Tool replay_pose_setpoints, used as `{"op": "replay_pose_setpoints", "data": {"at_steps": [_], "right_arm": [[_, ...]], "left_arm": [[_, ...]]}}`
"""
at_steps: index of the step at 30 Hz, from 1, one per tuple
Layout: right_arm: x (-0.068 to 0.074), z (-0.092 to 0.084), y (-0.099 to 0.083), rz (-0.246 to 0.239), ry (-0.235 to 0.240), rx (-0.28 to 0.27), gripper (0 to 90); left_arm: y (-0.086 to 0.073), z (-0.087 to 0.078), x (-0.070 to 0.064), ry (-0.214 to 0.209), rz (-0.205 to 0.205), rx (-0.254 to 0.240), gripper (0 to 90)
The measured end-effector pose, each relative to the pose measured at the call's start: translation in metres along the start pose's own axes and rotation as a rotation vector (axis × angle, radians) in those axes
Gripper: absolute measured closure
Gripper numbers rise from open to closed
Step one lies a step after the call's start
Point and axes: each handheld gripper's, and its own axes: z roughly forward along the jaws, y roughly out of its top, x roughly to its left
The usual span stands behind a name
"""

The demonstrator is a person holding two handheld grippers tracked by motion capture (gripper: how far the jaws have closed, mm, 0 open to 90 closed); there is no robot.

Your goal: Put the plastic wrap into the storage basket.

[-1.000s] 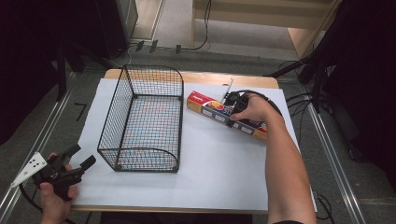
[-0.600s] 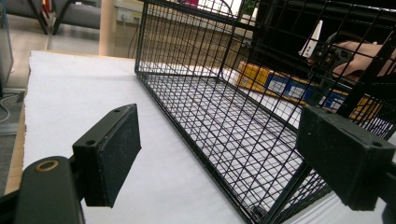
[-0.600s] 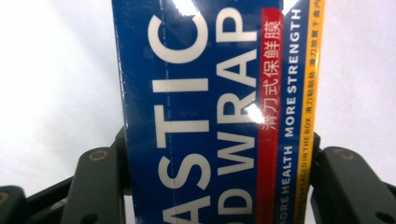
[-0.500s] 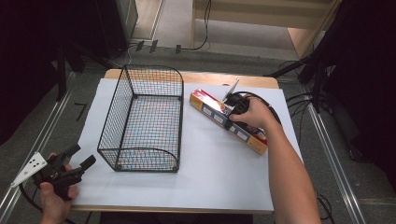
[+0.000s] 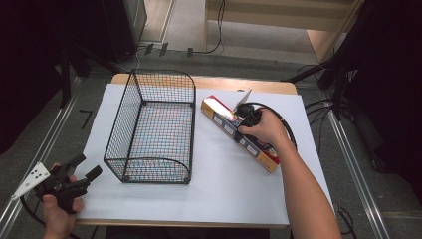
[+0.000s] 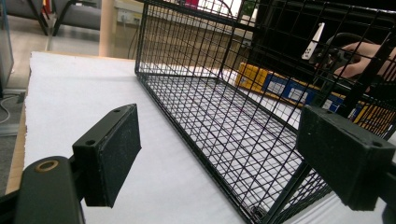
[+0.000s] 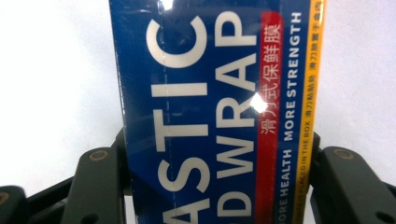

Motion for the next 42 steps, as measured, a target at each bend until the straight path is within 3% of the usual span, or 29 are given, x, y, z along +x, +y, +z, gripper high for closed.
{"op": "replay_pose_setpoints", "data": {"at_steps": [4, 9, 11, 20, 26, 32, 42], "right_arm": [[0.011, 0.001, -0.001, 0.095, 0.038, -0.012, 42.2], [0.021, 0.0, -0.002, 0.231, 0.022, -0.031, 42.4], [0.022, 0.0, -0.003, 0.258, 0.027, -0.04, 42.4], [0.031, 0.0, -0.007, 0.313, 0.02, -0.083, 42.4], [0.044, -0.003, -0.007, 0.385, 0.036, -0.136, 42.4], [0.061, -0.011, -0.002, 0.402, 0.042, -0.187, 42.4], [0.073, -0.023, 0.003, 0.468, 0.06, -0.263, 42.5]], "left_arm": [[0.0, 0.0, 0.0, 0.0, -0.001, -0.002, 14.2], [0.0, 0.0, 0.0, -0.002, -0.002, -0.001, 14.2], [0.0, 0.0, 0.0, -0.002, -0.002, -0.002, 14.2], [0.0, 0.0, 0.0, -0.002, -0.002, -0.003, 14.2], [0.0, -0.001, 0.0, 0.0, 0.002, -0.001, 14.2], [0.0, -0.002, -0.001, 0.011, 0.007, -0.011, 14.2], [0.0, -0.001, -0.002, 0.02, 0.009, -0.006, 14.2]]}}
